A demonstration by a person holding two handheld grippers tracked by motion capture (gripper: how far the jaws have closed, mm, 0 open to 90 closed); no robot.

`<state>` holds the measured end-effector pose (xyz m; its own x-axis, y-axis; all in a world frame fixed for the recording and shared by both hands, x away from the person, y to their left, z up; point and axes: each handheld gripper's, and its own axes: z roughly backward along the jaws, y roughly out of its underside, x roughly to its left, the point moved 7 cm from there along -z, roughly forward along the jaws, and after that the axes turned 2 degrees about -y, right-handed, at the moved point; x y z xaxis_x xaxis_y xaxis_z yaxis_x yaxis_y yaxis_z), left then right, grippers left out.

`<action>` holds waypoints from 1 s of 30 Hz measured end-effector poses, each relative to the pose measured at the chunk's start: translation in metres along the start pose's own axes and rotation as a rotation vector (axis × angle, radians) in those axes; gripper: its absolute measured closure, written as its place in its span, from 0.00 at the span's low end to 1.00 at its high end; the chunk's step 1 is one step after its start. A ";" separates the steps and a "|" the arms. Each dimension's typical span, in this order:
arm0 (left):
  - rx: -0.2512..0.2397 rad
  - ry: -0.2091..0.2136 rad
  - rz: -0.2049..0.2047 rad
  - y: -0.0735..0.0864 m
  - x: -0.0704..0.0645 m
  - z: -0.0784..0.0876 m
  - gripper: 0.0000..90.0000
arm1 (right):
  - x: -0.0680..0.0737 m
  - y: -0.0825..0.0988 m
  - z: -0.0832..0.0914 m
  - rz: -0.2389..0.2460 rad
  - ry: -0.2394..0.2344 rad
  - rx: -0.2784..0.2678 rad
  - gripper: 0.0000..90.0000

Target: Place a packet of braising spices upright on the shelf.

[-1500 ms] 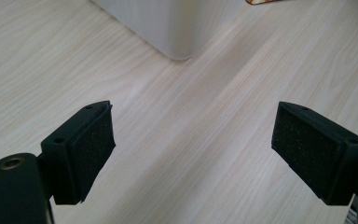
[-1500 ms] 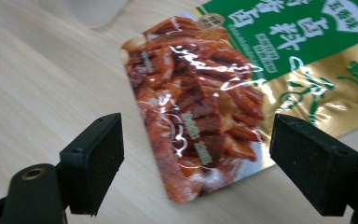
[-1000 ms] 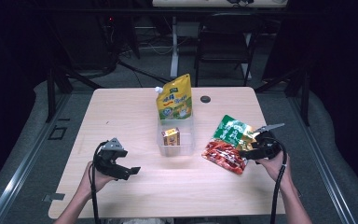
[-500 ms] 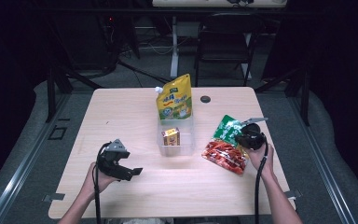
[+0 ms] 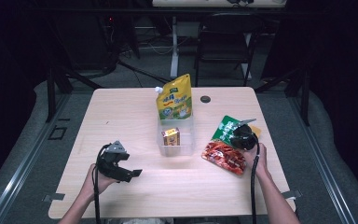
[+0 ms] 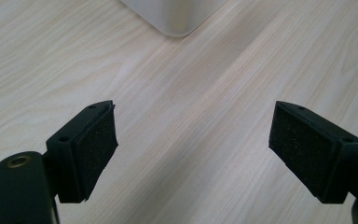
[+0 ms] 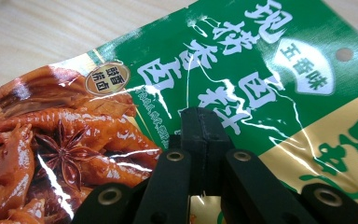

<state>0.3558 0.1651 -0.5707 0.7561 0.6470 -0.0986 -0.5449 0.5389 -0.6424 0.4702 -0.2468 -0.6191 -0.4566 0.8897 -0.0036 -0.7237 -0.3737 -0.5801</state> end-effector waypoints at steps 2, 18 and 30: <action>0.002 0.000 0.003 0.001 0.000 0.000 0.16 | 0.003 0.002 0.001 0.006 -0.006 0.006 1.00; 0.004 -0.001 0.000 0.004 -0.002 0.000 0.16 | 0.030 0.022 0.016 0.016 -0.071 0.046 1.00; 0.015 0.010 0.002 0.006 -0.005 -0.003 0.16 | 0.053 0.036 0.026 0.023 -0.132 0.061 1.00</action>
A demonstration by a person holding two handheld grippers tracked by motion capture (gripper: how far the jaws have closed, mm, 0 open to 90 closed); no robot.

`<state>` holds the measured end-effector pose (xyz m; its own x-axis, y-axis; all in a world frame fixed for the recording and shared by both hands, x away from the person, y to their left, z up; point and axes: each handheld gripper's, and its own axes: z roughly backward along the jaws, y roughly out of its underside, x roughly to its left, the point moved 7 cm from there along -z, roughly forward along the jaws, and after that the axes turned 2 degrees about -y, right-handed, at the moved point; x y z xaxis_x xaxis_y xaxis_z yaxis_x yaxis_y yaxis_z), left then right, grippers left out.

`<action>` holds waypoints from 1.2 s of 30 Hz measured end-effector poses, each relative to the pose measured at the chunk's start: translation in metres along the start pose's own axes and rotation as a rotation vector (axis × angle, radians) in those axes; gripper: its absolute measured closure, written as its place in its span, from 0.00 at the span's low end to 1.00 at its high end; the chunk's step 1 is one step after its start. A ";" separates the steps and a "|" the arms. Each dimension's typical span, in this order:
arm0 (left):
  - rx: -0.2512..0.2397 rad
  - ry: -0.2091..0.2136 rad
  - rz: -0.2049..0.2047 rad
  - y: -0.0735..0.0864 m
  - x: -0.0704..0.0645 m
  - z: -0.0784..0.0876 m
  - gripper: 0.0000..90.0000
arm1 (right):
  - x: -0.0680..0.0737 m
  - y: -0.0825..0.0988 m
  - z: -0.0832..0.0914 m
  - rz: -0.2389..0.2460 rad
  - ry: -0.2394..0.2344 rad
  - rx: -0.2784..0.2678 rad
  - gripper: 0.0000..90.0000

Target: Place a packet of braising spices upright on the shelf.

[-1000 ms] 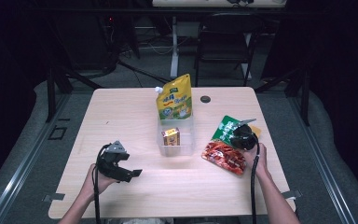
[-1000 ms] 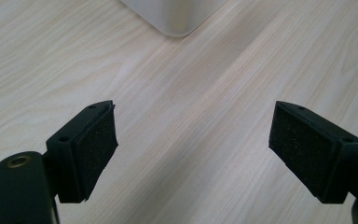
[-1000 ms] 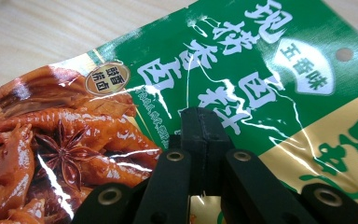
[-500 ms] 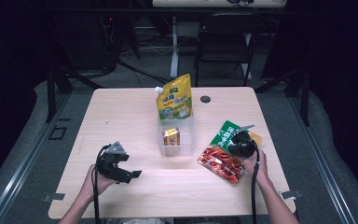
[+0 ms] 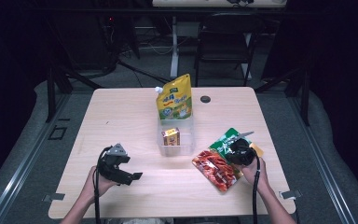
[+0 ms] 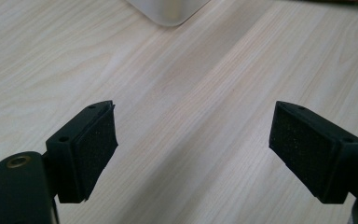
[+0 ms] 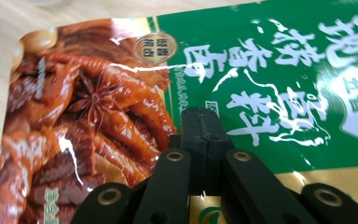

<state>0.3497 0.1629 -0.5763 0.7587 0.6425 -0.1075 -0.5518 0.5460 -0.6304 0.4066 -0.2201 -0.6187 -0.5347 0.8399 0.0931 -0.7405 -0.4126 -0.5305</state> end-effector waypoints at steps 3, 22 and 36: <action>-0.002 -0.001 0.000 0.000 0.000 -0.001 0.16 | 0.005 0.002 0.001 0.011 -0.024 0.010 1.00; 0.023 0.007 -0.014 0.004 0.001 -0.007 0.16 | -0.050 0.002 0.036 -0.097 -0.119 -0.017 0.38; 0.030 0.015 -0.008 0.003 -0.001 -0.010 0.16 | -0.098 0.015 0.037 -0.208 -0.090 -0.002 0.36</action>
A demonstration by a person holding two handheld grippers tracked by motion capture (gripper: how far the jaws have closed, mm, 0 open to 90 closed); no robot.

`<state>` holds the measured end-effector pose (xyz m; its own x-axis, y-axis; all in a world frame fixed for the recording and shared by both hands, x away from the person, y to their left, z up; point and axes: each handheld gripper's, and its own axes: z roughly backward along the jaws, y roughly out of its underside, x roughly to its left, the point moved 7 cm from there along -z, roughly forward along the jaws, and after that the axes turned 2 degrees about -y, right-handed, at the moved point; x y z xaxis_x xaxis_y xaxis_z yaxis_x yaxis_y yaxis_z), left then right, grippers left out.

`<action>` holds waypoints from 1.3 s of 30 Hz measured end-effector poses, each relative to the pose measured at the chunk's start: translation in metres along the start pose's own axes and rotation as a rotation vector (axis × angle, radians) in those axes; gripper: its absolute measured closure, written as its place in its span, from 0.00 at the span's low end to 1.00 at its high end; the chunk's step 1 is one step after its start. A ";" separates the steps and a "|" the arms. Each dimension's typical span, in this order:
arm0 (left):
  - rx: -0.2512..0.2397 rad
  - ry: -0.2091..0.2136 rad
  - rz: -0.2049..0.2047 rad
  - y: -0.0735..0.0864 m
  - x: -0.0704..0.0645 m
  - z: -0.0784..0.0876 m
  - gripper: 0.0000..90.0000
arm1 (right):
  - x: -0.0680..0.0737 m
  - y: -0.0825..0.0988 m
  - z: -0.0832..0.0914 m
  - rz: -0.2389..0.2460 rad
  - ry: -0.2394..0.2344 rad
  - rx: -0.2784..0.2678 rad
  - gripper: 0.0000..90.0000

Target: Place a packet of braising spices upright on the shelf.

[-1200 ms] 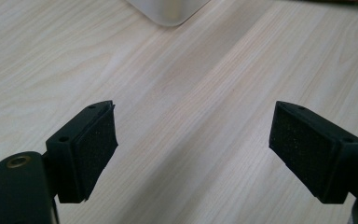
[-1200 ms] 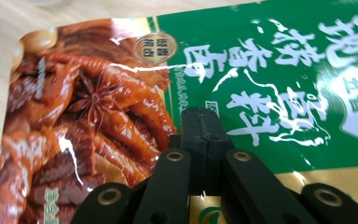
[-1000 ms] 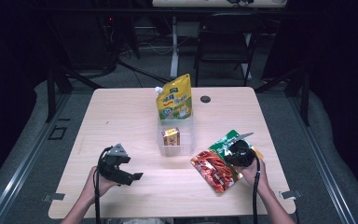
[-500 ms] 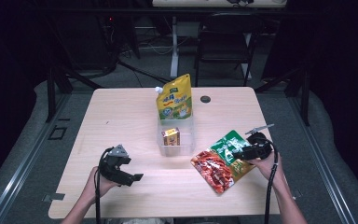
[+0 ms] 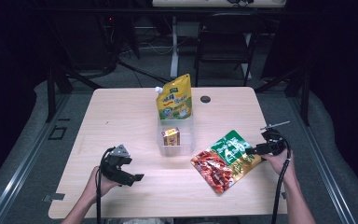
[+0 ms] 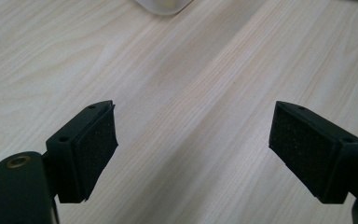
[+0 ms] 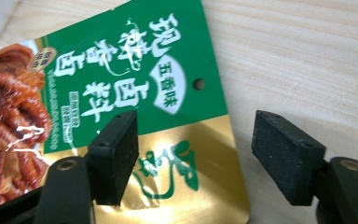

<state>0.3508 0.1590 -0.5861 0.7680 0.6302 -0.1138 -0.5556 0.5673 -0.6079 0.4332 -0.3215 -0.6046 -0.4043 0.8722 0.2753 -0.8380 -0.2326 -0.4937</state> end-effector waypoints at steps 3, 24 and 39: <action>0.002 0.000 -0.004 0.000 0.000 0.000 0.16 | -0.004 -0.002 -0.004 -0.018 -0.013 -0.007 0.39; -0.011 0.008 0.004 -0.001 0.001 0.001 0.17 | -0.009 -0.006 -0.005 -0.099 -0.032 -0.020 0.88; -0.014 0.011 0.008 -0.001 0.001 0.001 0.17 | -0.005 -0.008 -0.003 -0.119 -0.027 -0.002 0.90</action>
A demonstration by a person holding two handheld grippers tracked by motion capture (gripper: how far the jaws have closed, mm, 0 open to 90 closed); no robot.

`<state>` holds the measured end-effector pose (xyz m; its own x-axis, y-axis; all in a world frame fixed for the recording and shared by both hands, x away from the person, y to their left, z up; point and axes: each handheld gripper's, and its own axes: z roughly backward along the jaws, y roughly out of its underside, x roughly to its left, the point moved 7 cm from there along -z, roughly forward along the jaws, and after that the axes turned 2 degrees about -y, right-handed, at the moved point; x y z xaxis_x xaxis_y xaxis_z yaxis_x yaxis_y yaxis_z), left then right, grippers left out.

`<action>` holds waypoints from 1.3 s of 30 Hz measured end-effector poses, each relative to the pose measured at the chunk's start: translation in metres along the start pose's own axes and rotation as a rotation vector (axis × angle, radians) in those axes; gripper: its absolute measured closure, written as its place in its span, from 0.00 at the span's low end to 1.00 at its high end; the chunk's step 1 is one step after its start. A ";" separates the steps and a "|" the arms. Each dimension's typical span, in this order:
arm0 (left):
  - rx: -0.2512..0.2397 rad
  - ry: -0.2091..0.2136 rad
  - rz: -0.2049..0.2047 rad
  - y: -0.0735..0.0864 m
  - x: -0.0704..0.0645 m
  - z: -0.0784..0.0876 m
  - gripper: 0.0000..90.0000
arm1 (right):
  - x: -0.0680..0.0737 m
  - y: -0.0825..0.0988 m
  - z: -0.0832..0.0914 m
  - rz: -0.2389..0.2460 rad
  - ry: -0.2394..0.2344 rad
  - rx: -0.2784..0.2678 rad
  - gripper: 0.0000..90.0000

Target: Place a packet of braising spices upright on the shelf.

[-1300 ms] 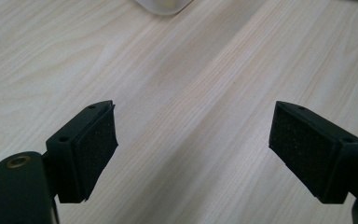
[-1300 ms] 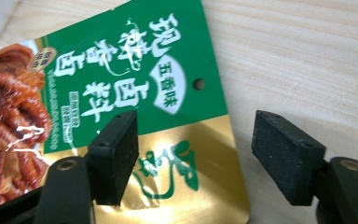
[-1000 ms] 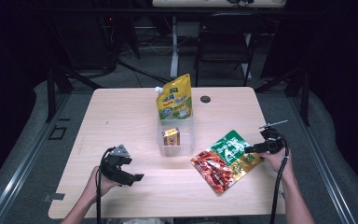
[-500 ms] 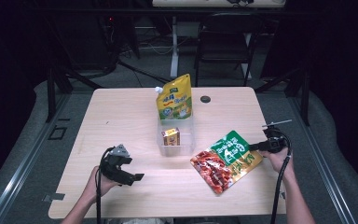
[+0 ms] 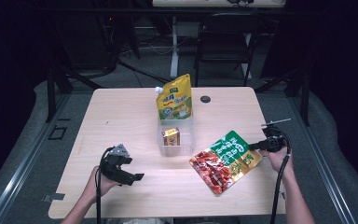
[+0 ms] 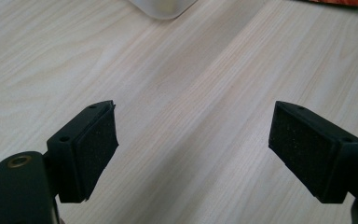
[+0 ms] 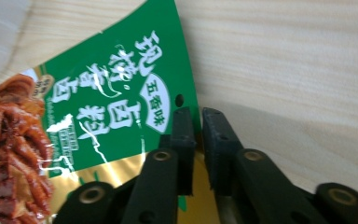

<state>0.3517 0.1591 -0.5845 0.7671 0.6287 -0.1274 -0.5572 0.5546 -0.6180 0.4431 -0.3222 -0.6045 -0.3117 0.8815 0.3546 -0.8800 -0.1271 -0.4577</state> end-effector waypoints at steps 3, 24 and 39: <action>0.000 -0.001 -0.001 0.000 0.000 0.000 0.17 | -0.005 0.003 -0.004 -0.017 -0.004 0.015 0.86; -0.003 0.008 0.006 0.000 0.000 -0.001 0.17 | -0.002 0.003 -0.001 -0.041 -0.083 0.016 0.99; -0.016 0.003 0.022 0.002 0.003 0.004 0.17 | 0.045 -0.020 0.029 0.116 -0.004 -0.030 1.00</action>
<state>0.3516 0.1640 -0.5834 0.7557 0.6390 -0.1435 -0.5687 0.5318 -0.6275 0.4363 -0.2931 -0.5562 -0.4123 0.8598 0.3013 -0.8268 -0.2142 -0.5202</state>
